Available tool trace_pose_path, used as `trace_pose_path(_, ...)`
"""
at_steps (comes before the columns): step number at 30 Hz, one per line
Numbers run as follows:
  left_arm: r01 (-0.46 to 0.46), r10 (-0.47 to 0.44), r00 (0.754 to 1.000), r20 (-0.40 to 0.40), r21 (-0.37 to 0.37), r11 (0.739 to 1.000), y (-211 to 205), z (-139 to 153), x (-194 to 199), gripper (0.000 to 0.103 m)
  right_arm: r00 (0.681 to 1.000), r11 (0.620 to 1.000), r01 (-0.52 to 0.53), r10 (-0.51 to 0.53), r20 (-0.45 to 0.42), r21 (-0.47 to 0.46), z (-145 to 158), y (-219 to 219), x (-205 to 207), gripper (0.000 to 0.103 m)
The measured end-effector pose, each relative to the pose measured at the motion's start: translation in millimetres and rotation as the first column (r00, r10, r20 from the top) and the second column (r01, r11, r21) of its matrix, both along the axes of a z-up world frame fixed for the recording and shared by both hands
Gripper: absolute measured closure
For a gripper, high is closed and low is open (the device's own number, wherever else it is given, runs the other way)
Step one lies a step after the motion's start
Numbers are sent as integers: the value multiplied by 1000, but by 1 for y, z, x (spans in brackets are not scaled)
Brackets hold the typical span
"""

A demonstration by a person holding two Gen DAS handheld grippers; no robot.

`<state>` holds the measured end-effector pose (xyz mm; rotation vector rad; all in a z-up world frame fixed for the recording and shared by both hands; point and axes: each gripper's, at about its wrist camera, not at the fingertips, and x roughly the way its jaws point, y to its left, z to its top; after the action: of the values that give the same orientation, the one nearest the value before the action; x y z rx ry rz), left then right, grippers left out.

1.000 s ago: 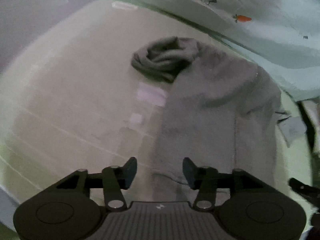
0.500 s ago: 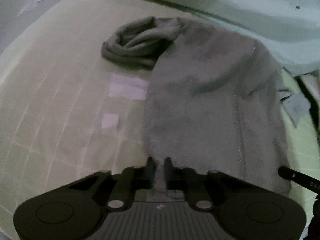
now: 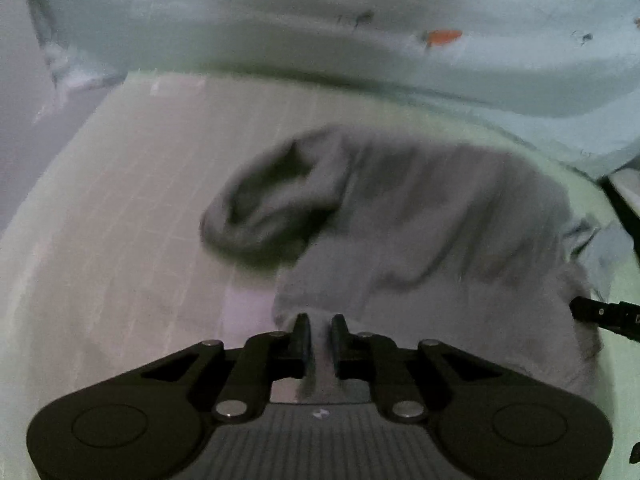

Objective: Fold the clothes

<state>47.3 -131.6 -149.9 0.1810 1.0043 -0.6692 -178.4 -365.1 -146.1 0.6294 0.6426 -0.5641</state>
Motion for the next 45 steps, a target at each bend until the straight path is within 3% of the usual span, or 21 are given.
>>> trace_pose_path(5,-26,22,996,-87,-43,999,45,-20,-12,65,999,999,27,-26,-34,26,-22,13,-25,55)
trace_pose_path(9,-75,62,985,-164,-75,994,60,-32,-16,62,999,998,40,-40,-6,53,-29,10,-38,41)
trace_pose_path(12,-75,57,980,-190,-88,993,61,-33,-17,62,999,998,33,-34,18,61,-29,8,-39,41)
trace_pose_path(19,-85,67,984,-163,-107,991,73,-18,-27,62,996,997,80,-80,38,9,-25,12,-67,41)
trace_pose_path(22,-98,82,985,-155,-98,990,80,-17,-31,62,993,992,115,-113,43,-56,-18,21,-75,48)
trace_pose_path(25,-105,88,982,-168,-91,990,85,-20,-36,63,984,985,162,-156,88,-58,-11,21,-88,48)
trace_pose_path(28,-97,79,978,-193,-88,991,86,-27,-40,63,994,991,77,-84,-63,-112,-22,23,-76,54)
trace_pose_path(30,-88,67,975,-210,-89,992,84,-32,-43,63,993,993,10,-24,-116,-116,-34,26,-69,54)
trace_pose_path(38,11,-24,987,-161,-80,997,57,-38,-44,61,980,985,-161,151,-132,-66,-51,27,-36,51)
trace_pose_path(39,23,-35,988,-151,-79,997,53,-38,-45,61,976,981,-180,168,-136,-79,-52,30,-34,53)
trace_pose_path(40,31,-42,989,-143,-79,996,50,-38,-45,62,970,975,-204,189,-151,-93,-51,32,-31,64)
trace_pose_path(41,36,-47,990,-136,-80,996,47,-38,-45,64,963,968,-228,209,-168,-108,-51,34,-28,76)
trace_pose_path(42,36,-47,990,-136,-80,996,44,-38,-45,67,961,965,-236,214,-173,-114,-49,36,-29,98)
trace_pose_path(43,31,-43,989,-143,-81,996,43,-39,-44,89,960,963,-241,218,-177,-120,-46,37,-30,98)
trace_pose_path(45,16,-28,988,-152,-82,996,41,-39,-43,96,956,959,-252,226,-185,-130,-41,40,-31,99)
